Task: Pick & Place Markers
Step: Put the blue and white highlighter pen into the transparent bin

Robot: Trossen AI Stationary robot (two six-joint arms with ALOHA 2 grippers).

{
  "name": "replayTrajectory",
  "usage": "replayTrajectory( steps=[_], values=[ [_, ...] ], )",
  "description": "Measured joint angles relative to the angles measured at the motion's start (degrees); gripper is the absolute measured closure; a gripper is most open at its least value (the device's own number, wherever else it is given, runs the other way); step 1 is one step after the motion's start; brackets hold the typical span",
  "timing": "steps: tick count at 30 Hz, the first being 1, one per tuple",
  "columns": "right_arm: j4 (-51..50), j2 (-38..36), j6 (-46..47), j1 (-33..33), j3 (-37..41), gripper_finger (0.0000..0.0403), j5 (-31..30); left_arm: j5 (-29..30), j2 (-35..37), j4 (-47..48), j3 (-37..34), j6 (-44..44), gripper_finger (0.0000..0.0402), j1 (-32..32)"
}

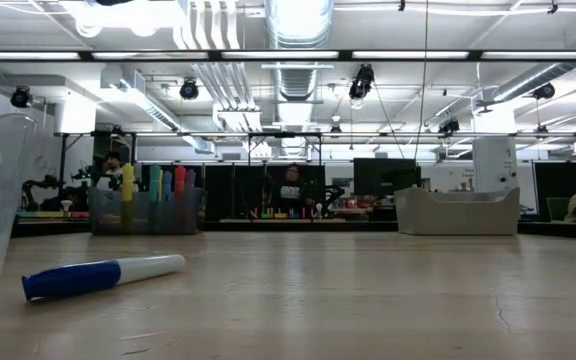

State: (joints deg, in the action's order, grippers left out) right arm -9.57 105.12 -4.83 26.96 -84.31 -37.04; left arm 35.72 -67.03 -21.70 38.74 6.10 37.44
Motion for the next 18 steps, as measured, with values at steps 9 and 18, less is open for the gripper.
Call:
replayTrajectory(
  steps=[9,18],
  values=[
    [-3.95,0.01,3.89,0.09,0.5,0.0231,1.23,-20.94,9.1,31.95,5.62,26.44,0.0372,0.32],
    [-3.67,0.02,3.86,-0.58,0.98,0.0219,1.3,-44.85,7.92,36.83,1.5,55.96,0.0366,1.68]
  ],
)
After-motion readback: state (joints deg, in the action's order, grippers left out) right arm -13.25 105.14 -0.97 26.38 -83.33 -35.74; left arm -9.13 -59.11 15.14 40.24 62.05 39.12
